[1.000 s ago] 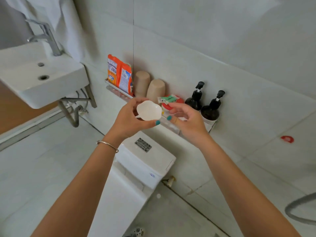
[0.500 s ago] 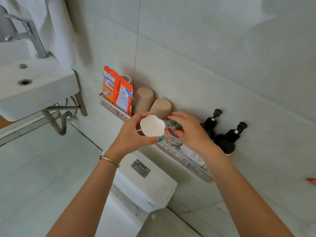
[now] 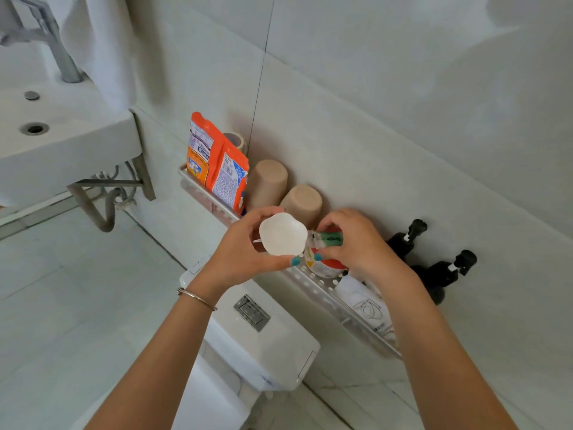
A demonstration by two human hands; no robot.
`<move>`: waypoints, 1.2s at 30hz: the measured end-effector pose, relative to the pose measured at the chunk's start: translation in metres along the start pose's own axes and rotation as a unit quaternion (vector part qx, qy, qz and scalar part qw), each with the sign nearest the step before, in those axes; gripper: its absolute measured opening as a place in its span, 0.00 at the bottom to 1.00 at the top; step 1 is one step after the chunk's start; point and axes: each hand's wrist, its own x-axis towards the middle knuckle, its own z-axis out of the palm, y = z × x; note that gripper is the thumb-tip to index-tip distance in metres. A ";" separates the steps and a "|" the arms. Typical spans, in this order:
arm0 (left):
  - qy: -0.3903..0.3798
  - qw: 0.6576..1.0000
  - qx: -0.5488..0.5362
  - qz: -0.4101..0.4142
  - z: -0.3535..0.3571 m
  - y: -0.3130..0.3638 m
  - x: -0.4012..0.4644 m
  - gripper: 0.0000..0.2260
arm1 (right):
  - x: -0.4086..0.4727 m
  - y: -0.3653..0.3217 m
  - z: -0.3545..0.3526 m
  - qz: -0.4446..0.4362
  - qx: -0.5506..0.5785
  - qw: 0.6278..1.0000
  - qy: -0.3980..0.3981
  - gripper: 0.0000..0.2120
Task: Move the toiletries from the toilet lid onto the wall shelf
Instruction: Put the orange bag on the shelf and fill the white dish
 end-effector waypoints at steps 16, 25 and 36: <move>0.020 1.000 0.011 -0.002 0.005 0.005 -0.001 0.32 | -0.024 -0.028 -0.032 -0.018 0.177 0.976 0.122 0.19; -0.018 1.000 -0.014 0.021 0.033 0.020 -0.007 0.30 | -0.027 -0.052 -0.005 -0.088 0.179 0.973 0.114 0.27; -0.020 0.999 -0.037 0.011 0.020 0.025 -0.018 0.36 | -0.047 -0.038 -0.004 -0.059 0.207 0.970 0.113 0.19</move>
